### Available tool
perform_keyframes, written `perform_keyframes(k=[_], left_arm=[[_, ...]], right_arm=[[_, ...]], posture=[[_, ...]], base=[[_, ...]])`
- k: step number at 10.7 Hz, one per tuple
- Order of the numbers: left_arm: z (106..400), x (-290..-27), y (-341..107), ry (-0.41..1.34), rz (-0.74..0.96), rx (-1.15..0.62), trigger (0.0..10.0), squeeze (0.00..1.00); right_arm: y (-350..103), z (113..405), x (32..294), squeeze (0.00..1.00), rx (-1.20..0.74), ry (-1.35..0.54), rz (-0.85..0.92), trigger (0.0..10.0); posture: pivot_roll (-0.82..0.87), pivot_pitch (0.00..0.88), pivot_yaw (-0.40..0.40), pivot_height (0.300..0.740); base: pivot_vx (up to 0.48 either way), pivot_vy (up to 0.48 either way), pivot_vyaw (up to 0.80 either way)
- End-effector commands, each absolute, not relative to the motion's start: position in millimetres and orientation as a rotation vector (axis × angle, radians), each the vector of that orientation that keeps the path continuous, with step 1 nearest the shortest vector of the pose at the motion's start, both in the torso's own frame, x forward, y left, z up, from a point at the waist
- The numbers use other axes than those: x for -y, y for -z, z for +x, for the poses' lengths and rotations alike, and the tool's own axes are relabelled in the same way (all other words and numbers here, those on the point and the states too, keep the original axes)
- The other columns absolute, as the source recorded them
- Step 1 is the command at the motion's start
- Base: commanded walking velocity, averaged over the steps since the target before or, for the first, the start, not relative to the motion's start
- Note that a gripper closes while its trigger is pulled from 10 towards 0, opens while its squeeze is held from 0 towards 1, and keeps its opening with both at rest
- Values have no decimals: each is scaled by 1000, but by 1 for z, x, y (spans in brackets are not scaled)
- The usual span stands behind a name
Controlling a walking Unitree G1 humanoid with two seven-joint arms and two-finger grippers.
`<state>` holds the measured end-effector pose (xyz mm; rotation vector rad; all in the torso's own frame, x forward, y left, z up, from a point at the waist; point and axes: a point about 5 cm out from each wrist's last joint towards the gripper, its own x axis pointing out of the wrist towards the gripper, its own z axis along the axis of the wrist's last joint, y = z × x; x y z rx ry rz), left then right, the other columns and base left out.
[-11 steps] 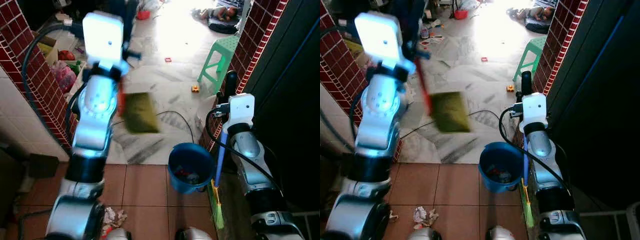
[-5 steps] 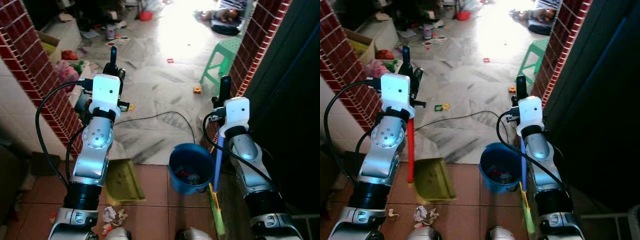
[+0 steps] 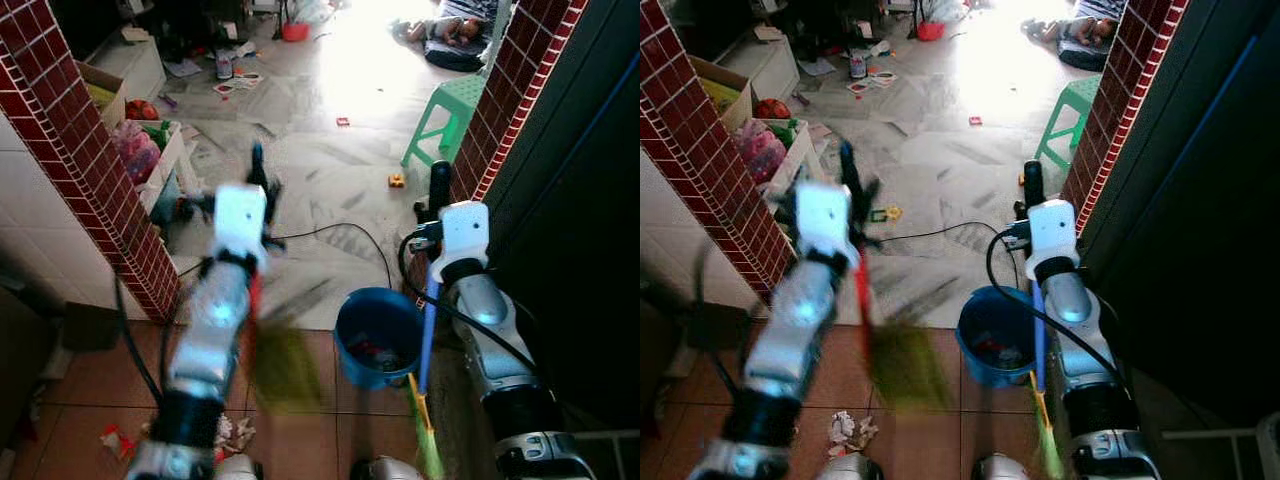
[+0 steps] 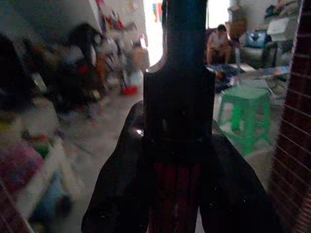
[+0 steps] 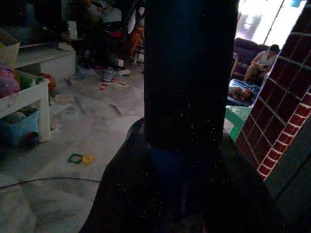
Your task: Sweep floor
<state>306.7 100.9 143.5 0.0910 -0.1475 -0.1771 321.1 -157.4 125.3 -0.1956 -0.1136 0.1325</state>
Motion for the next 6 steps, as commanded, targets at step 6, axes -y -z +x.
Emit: perform_keyframes(k=[6], left_arm=[[303, -97, -146, 226, 84, 160, 10000, 0]], right_arm=[[-136, 323, 153, 0, 146, -156, -188, 10000]], posture=[[-11, 11, -14, 740]], base=[[0, 0, 0]])
